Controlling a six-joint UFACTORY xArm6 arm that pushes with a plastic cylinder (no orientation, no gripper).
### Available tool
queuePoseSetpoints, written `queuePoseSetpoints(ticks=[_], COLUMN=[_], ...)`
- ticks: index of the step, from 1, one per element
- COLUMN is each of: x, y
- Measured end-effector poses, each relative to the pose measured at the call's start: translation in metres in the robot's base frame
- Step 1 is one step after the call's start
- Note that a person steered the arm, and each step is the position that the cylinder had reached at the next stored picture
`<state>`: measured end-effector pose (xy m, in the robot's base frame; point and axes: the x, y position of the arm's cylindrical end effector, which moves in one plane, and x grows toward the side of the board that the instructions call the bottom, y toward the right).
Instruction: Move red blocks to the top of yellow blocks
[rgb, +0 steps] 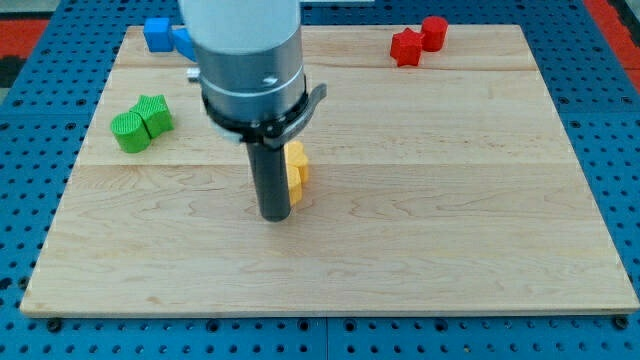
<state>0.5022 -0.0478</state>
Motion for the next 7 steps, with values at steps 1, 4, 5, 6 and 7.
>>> queuePoseSetpoints(ticks=[1,4,5,6,7], x=[-0.033,-0.093,-0.116,-0.152,-0.196], y=[0.019,0.097,0.160,0.220,0.267])
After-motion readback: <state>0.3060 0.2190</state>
